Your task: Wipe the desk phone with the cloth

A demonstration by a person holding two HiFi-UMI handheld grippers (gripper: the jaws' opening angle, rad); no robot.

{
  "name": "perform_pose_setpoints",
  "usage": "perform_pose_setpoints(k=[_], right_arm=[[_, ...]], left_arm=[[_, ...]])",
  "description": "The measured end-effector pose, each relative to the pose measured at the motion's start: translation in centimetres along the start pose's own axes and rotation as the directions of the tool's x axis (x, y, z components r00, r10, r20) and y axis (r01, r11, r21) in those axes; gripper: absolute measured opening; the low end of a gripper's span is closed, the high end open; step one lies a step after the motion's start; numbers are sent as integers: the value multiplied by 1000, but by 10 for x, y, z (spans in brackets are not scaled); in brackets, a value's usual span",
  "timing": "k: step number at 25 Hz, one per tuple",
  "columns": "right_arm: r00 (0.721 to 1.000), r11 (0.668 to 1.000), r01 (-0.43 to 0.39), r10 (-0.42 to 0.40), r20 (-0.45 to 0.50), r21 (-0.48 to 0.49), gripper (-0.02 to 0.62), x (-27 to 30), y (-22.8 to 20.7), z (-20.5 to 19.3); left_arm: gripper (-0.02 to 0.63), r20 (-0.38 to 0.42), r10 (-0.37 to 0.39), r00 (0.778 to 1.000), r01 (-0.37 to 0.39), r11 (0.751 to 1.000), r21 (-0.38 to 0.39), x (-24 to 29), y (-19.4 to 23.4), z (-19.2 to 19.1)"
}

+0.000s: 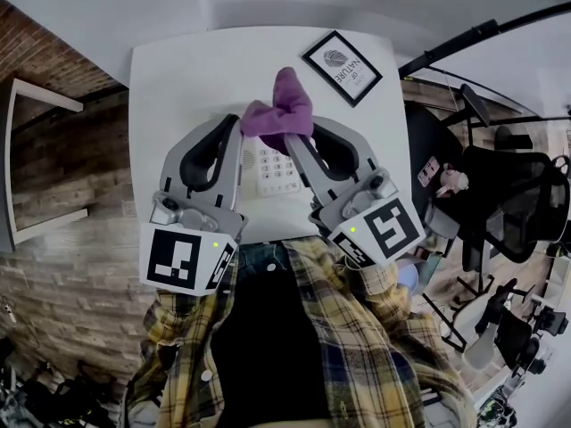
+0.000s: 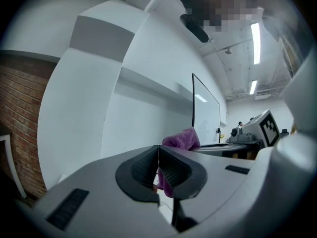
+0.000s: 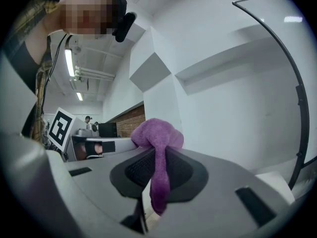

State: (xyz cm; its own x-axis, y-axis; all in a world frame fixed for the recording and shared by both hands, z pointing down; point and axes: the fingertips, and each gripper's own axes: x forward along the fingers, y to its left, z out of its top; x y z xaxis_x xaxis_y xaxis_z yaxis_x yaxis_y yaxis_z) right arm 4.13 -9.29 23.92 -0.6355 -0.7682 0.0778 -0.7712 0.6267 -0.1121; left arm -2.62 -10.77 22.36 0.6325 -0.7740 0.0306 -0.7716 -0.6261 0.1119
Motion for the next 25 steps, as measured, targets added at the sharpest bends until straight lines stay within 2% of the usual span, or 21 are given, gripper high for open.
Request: perform_pose_setpoints(k=[18,25], right_arm=[[1000,1000,8,-8,-23,-6,60,7,4,-5],[999,999,34,-35,-30,-2,60,1,0,-9]], left_arm=[[17,-5,-5,1000,5,1000,-7,-4,8,-1],[17,-18,-8,1000,8,1000,-11,-4,7,-8]])
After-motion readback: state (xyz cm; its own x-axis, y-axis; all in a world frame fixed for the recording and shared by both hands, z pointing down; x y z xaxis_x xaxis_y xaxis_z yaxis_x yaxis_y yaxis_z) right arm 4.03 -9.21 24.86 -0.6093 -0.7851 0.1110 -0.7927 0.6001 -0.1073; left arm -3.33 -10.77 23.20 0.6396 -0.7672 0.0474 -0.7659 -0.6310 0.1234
